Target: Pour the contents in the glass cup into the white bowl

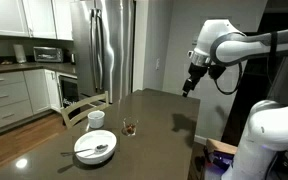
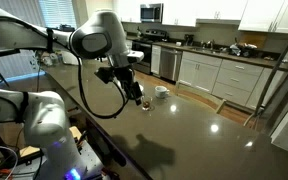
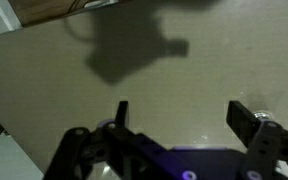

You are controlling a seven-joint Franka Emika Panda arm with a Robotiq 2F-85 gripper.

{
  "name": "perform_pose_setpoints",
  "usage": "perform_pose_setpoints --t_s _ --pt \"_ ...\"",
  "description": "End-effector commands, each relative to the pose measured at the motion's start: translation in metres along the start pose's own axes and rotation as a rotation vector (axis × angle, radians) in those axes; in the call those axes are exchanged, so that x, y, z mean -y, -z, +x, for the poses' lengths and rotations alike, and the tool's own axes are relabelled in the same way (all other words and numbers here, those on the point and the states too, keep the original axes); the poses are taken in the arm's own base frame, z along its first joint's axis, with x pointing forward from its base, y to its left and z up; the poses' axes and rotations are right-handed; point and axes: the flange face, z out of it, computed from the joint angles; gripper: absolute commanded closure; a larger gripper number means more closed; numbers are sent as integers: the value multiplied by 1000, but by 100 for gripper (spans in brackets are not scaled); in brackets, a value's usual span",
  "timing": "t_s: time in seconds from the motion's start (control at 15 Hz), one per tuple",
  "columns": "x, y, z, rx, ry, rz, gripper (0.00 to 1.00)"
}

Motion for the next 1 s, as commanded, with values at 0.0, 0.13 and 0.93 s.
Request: perform_pose_setpoints --t_s 0.0,0.13,0.93 --pt "0 1 0 1 0 0 0" --pt "0 1 0 1 0 0 0" --pt "4 -3 12 10 -9 6 0"
